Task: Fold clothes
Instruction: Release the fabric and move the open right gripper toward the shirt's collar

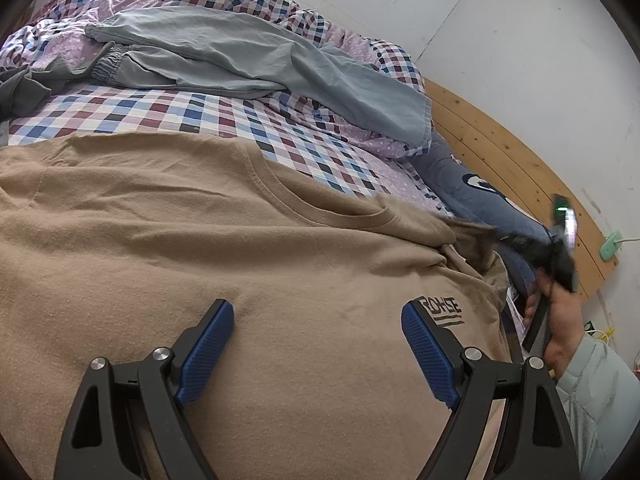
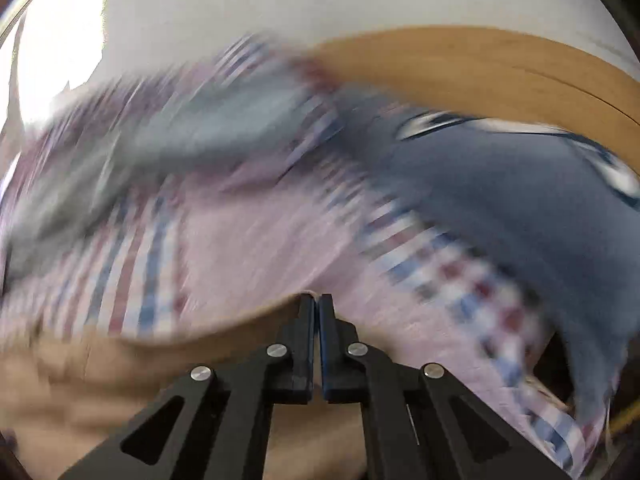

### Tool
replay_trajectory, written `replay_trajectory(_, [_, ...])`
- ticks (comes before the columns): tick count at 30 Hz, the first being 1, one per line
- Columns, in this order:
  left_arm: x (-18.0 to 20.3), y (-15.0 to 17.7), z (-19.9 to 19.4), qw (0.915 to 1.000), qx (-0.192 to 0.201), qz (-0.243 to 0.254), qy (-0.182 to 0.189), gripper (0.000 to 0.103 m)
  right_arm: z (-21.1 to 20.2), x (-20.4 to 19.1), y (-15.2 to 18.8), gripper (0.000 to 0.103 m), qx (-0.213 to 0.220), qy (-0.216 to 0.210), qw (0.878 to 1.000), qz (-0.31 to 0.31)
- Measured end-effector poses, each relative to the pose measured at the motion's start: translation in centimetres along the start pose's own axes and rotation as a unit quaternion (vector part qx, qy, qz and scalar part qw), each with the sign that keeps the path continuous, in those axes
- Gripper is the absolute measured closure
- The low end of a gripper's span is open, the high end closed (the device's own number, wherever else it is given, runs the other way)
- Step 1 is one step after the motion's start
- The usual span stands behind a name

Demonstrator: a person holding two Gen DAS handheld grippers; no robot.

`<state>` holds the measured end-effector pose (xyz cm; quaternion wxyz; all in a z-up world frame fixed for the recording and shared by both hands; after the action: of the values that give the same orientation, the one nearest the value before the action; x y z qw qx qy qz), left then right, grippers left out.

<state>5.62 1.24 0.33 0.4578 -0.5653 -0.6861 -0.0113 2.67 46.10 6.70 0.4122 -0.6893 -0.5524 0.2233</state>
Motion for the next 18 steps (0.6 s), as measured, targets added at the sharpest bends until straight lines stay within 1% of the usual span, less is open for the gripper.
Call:
replay_trajectory(1, [0.0,0.0,0.0,1.0,0.0,0.0,0.0,0.014,-1.3,2.4,0.2,0.103,0.019,0.029,0.998,0.051])
replay_trajectory(2, [0.0,0.0,0.0,1.0,0.0,0.0,0.0,0.014,-2.2,4.2,0.5,0.102,0.026,0.052,0.994,0.09])
replay_trajectory(4, [0.0,0.0,0.0,1.0,0.001,0.001,-0.001,0.014,-2.9,7.5,1.8,0.102,0.013,0.083,0.984,0.159])
replay_trajectory(5, [0.1,0.0,0.0,1.0,0.001,0.002,-0.001,0.014,-2.7,8.4,2.4,0.102,0.002,0.087,0.98,0.176])
replay_trajectory(6, [0.1,0.0,0.1,1.0,0.002,0.002,-0.002,0.014,-2.6,9.1,3.0,0.099,-0.01,0.09,0.977,0.193])
replay_trajectory(8, [0.2,0.0,0.1,1.0,0.002,0.003,-0.003,0.014,-2.0,9.3,3.7,0.099,-0.036,0.099,0.975,0.198])
replay_trajectory(9, [0.2,0.0,0.1,1.0,0.002,0.004,-0.004,0.014,-2.0,8.9,3.7,0.098,-0.038,0.098,0.976,0.192])
replay_trajectory(11, [0.2,0.0,0.2,1.0,0.003,0.006,-0.006,0.014,-2.2,7.8,3.2,0.092,-0.041,0.1,0.98,0.169])
replay_trajectory(12, [0.2,0.1,0.2,1.0,0.003,0.006,-0.007,0.014,-2.6,7.0,2.8,0.087,-0.033,0.097,0.982,0.157])
replay_trajectory(13, [0.3,0.1,0.2,0.9999,0.003,0.007,-0.007,0.014,-3.0,6.2,2.4,0.071,-0.022,0.093,0.985,0.142])
replay_trajectory(14, [0.3,0.1,0.2,0.9999,0.003,0.007,-0.007,0.014,-3.4,5.4,1.9,0.063,-0.011,0.088,0.988,0.126])
replay_trajectory(15, [0.3,0.1,0.2,0.9999,0.003,0.007,-0.007,0.014,-4.0,4.3,1.3,0.057,0.004,0.074,0.991,0.108])
replay_trajectory(17, [0.2,0.1,0.2,0.9999,0.003,0.007,-0.007,0.014,-4.2,1.8,0.1,0.056,0.023,0.001,0.997,0.069])
replay_trajectory(18, [0.2,0.1,0.2,0.9999,0.003,0.007,-0.007,0.014,-4.0,0.4,-0.5,0.056,0.023,-0.048,0.997,0.05])
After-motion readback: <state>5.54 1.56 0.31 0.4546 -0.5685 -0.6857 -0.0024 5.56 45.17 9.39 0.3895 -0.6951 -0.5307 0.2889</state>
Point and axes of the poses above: each gripper's, at about its wrist camera, not at the fingertips, and z roughly the way its jaws point, x to its right, y to its underside, the point moved 1 cm from there along z, roughly the way its jaws point, and after that the axes turned 15 degrees about -z, right-handed, at the moved point
